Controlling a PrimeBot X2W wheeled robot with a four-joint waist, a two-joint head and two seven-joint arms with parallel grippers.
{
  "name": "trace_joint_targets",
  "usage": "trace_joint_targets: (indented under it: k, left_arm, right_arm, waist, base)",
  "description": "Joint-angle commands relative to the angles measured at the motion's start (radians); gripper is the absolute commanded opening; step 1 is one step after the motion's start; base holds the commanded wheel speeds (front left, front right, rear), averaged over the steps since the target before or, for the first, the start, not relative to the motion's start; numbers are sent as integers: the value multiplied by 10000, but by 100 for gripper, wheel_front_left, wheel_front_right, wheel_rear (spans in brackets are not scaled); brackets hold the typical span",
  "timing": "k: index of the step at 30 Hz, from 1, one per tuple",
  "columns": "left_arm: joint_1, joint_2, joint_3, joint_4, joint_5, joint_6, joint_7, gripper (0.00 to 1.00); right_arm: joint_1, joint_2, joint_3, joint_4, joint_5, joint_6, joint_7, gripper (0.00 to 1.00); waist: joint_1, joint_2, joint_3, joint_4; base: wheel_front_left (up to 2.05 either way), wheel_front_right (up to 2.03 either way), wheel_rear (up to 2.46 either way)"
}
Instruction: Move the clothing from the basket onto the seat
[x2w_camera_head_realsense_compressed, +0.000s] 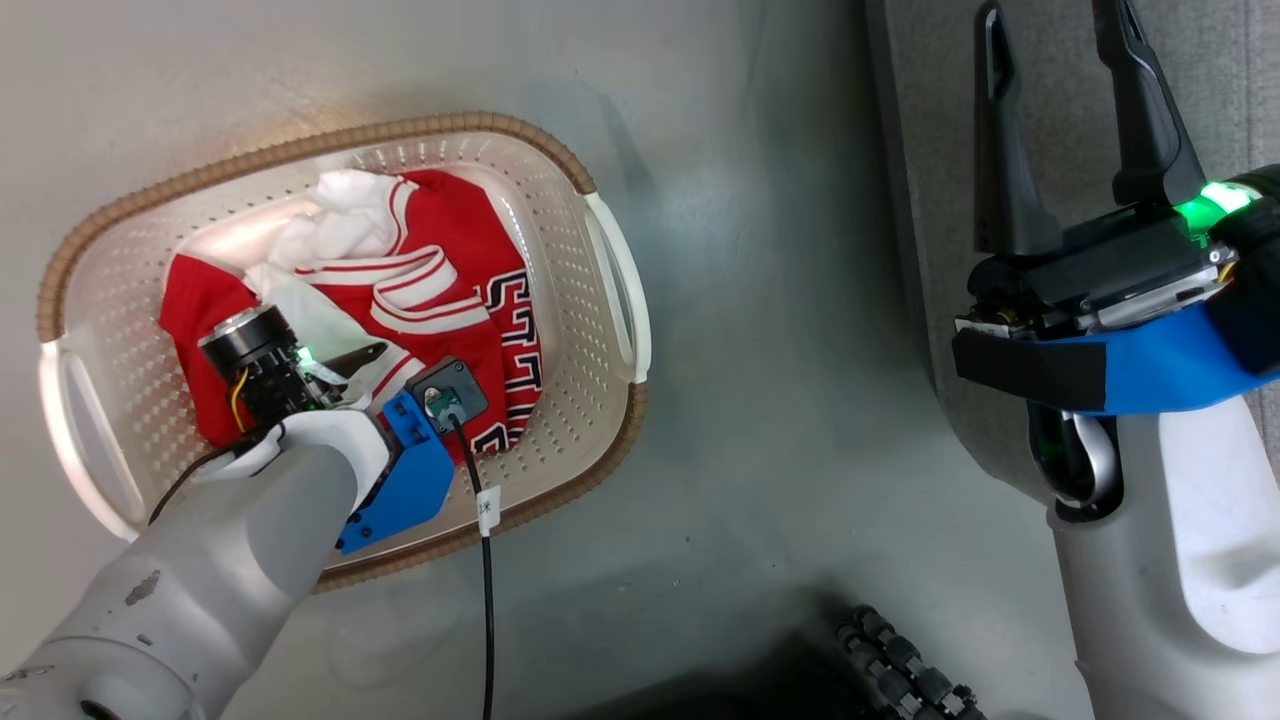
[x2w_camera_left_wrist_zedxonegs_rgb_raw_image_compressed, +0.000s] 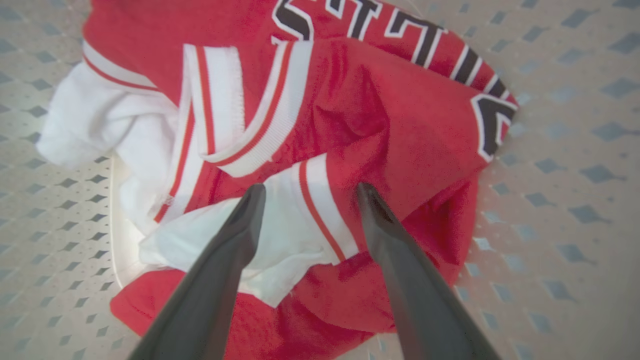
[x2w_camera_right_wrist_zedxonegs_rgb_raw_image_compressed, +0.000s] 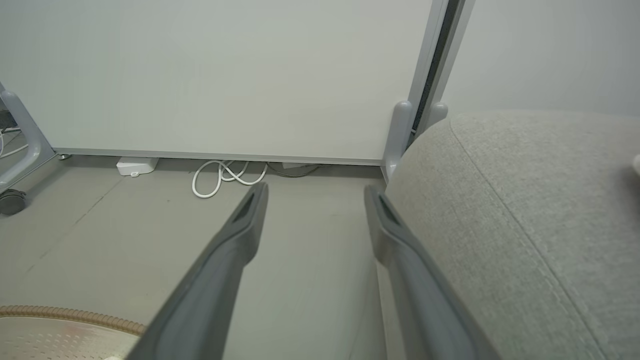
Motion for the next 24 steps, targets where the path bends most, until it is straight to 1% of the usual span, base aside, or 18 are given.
trace_joint_targets:
  k: [1, 8, 11, 19, 22, 23, 24]
  left_arm:
    - [1, 150, -28, 13, 121, -7, 211, 100]
    - [-429, 413, -32, 74, 272, -7, 496, 100]
    - [-826, 466, -31, 186, 278, -7, 321, 100]
    - [-1195, 290, -34, 852, 230, 2, 173, 100]
    - [-1227, 189, -34, 1090, 179, 4, 317, 100]
    - [-1245, 165, -34, 1135, 192, 4, 330, 38]
    - [-1276, 137, -36, 1181, 161, 4, 340, 0]
  right_arm:
    - [-192, 17, 17, -90, 30, 1, -39, 100]
    - [-198, 17, 9, -497, 80, 1, -38, 100]
    - [-108, 17, -64, -769, 116, 1, -38, 100]
    - [52, 17, -186, -1205, 128, 1, -38, 100]
    - [-33, 17, -220, -1252, 94, 1, -38, 100]
    - [-69, 17, -233, -1267, 87, 1, -38, 100]
    - [-96, 17, -243, -1266, 80, 1, -38, 100]
  waist:
    - [-1, 0, 289, -80]
    - [-1, 0, 996, -204]
    - [-1, 0, 1289, -231]
    - [-1, 0, 1659, -212]
    - [-1, 0, 1668, -191]
    - [-1, 0, 1659, -183]
    - [-1, 0, 1648, -172]
  base:
    - [0, 0, 0]
    - [0, 0, 0]
    - [0, 0, 0]
    - [0, 0, 0]
    - [0, 0, 0]
    - [0, 0, 0]
    - [0, 0, 0]
